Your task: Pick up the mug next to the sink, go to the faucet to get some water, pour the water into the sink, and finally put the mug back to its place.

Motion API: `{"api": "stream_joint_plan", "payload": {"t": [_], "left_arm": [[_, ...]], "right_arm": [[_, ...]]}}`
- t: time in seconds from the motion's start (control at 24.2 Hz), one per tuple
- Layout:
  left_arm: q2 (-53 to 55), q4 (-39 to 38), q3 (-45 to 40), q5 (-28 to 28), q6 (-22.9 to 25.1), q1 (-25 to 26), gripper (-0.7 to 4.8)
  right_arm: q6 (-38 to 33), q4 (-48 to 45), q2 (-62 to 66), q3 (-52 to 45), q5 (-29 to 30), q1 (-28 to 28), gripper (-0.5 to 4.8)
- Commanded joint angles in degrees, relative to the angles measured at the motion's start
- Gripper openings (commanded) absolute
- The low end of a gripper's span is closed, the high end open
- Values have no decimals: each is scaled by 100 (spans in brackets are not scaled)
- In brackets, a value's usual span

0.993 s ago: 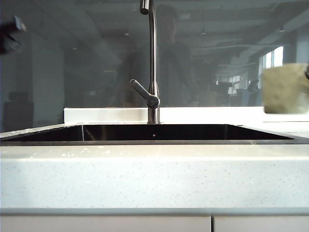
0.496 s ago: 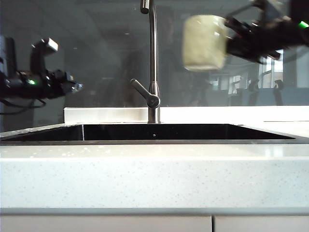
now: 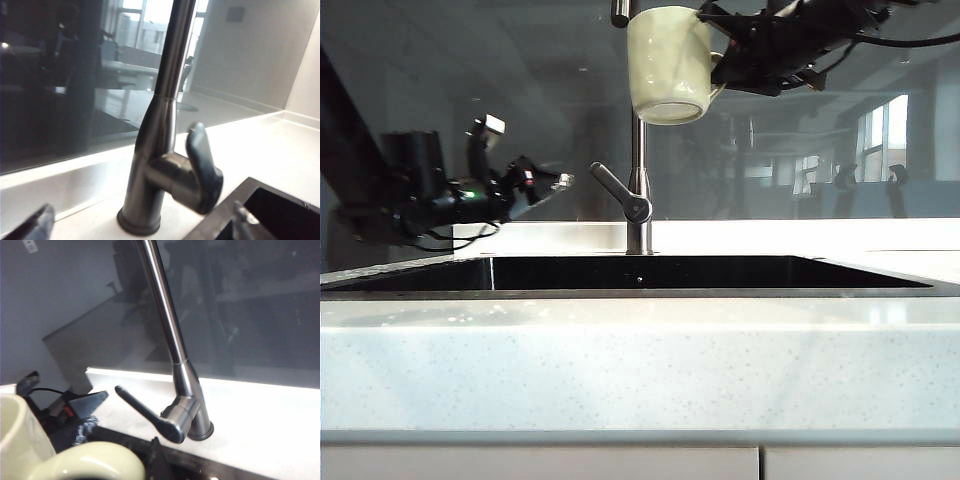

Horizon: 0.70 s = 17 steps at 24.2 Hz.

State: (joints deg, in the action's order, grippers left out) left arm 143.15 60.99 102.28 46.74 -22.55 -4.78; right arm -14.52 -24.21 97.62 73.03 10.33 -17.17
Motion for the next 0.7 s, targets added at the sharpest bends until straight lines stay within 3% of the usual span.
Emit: {"api": "stream_joint_plan", "payload": {"t": [0.04, 0.21, 0.7], "left_arm": [[293, -531, 748, 151, -197, -129, 479], [413, -994, 1250, 258, -133, -234, 479], [413, -946, 1637, 734, -195, -450, 479]], "right_arm": [[-20, -219, -11, 273, -280, -79, -3], [-20, -142, 94, 487, -302, -79, -3], [109, 291, 741, 1532, -439, -315, -3]]}}
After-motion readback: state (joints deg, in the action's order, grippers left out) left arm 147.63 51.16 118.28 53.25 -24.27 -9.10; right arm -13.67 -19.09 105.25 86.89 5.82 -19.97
